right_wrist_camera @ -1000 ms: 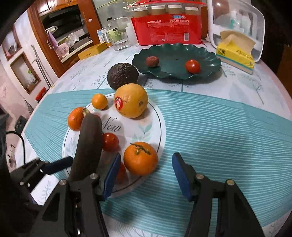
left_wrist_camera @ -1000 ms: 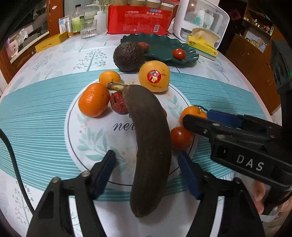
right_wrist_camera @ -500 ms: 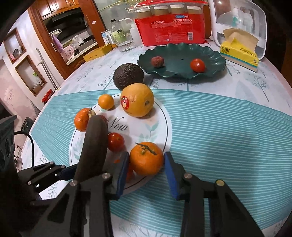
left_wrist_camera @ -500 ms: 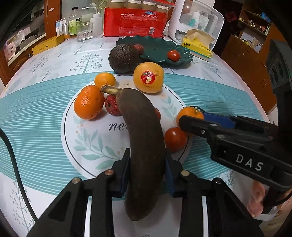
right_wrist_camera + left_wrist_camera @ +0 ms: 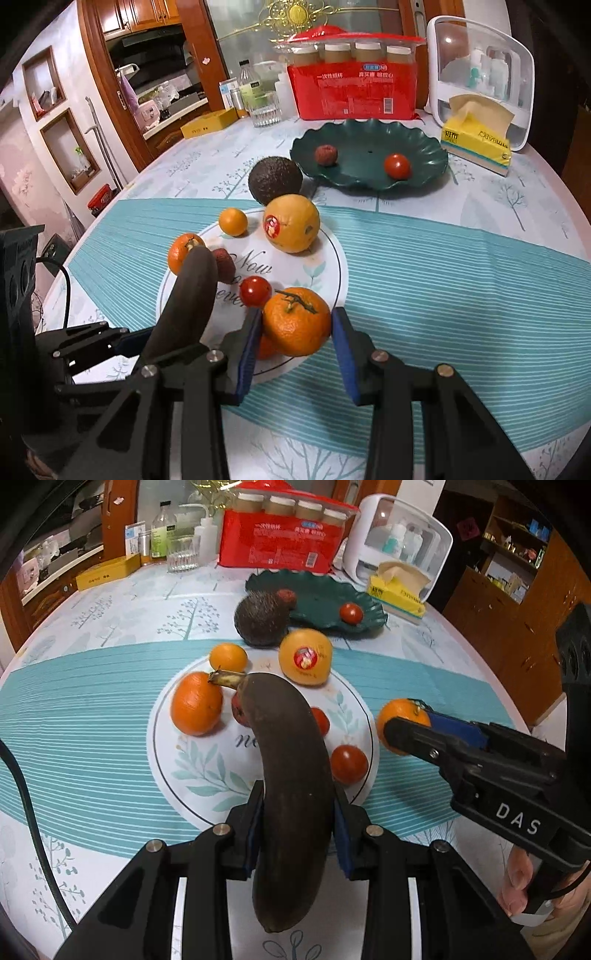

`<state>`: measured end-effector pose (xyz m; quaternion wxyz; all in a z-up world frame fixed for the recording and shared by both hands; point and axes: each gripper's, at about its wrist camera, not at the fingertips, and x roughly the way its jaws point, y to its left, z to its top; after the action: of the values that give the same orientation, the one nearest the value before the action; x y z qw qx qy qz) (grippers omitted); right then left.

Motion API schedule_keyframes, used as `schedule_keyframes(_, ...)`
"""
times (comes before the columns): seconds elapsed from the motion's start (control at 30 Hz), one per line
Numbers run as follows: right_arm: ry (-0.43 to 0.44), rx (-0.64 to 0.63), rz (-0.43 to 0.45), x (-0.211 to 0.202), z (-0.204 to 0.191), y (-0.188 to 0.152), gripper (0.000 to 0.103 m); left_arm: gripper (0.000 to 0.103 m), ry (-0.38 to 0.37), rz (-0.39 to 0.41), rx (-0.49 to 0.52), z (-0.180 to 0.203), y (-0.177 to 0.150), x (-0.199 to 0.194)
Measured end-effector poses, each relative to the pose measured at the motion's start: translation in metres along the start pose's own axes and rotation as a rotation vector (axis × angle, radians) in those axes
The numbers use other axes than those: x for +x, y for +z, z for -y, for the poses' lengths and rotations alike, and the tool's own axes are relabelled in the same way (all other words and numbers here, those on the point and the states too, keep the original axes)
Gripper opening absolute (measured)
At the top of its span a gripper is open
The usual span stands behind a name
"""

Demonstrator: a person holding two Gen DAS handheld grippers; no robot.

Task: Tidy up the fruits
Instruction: 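Grasp the brown banana with the left gripper while the right gripper grasps a mandarin, then lower the banana onto the green plate with left gripper while right gripper drops mandarin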

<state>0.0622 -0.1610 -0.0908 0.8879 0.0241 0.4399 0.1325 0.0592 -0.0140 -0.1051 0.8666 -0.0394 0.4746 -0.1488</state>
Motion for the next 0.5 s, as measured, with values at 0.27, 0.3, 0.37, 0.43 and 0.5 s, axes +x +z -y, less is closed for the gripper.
schedule_keyframes(0.27, 0.006, 0.007, 0.019, -0.007, 0.002, -0.001, 0.038, 0.031, -0.016, -0.016, -0.031, -0.008, -0.002, 0.003)
schedule_keyframes(0.3, 0.008, 0.009, 0.018, -0.007, 0.003, -0.001, 0.038, 0.031, -0.012, -0.015, -0.031, -0.007, -0.002, 0.003)
schedule_keyframes(0.37, 0.009, 0.016, 0.015, -0.006, 0.005, -0.003, 0.038, 0.031, -0.005, -0.001, -0.021, -0.005, -0.002, 0.001)
schedule_keyframes(0.43, 0.015, 0.024, 0.017, -0.007, 0.007, -0.004, 0.038, 0.031, 0.001, 0.027, -0.008, -0.002, -0.001, -0.004)
schedule_keyframes(0.5, 0.019, 0.029, 0.026, -0.01, 0.008, -0.004, 0.038, 0.031, 0.016, 0.069, 0.02, 0.002, 0.0, -0.011)
